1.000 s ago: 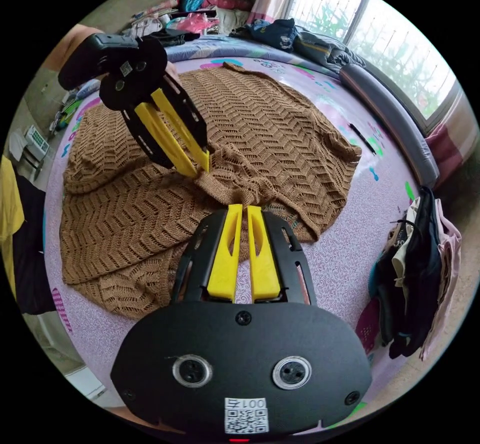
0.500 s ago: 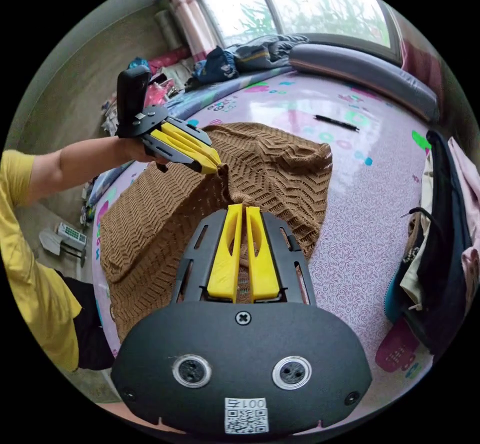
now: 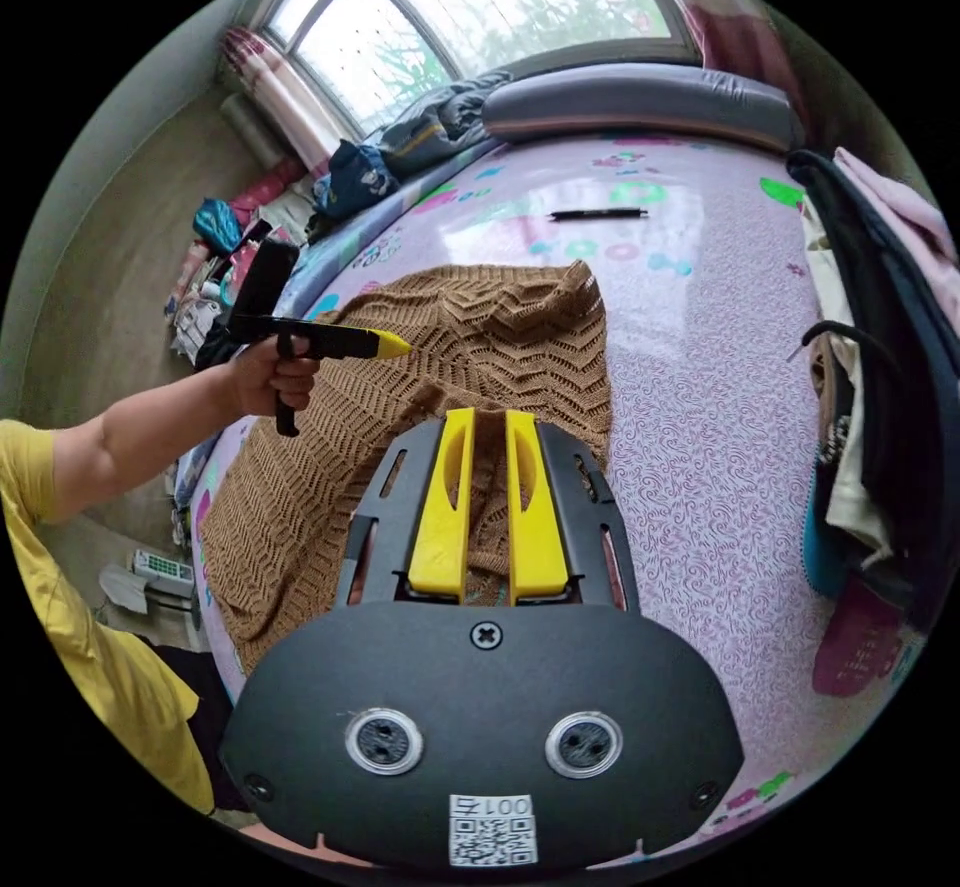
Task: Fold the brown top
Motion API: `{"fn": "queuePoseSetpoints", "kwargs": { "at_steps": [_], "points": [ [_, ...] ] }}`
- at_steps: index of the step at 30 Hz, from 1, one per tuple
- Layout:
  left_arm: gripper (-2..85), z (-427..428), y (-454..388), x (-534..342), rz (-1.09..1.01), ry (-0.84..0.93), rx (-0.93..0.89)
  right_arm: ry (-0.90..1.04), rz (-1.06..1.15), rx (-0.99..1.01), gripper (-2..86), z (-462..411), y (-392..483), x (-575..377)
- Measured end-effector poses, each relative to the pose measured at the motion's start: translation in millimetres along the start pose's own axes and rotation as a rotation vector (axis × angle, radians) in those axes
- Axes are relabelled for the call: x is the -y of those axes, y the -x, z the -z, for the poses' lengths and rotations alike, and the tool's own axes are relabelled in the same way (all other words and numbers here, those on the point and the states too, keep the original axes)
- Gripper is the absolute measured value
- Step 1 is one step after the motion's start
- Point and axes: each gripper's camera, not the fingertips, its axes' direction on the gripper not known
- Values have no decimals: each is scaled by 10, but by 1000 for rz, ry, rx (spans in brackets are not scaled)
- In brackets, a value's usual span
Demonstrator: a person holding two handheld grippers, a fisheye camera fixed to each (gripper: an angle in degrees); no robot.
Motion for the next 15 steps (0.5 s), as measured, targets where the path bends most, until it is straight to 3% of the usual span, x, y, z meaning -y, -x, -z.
{"fn": "queuePoseSetpoints", "kwargs": {
  "at_steps": [4,9,15],
  "points": [
    [-12,180,-148,-396,-102,79,77,-47,56,57,20,306,169,-478],
    [-12,225,-525,-1472,-294,371,131,80,17,264,15,431,328,-1288],
    [-7,73,-657,-2362,-222,495,15,289,-144,351,14,374,513,-2162]
  ]
}}
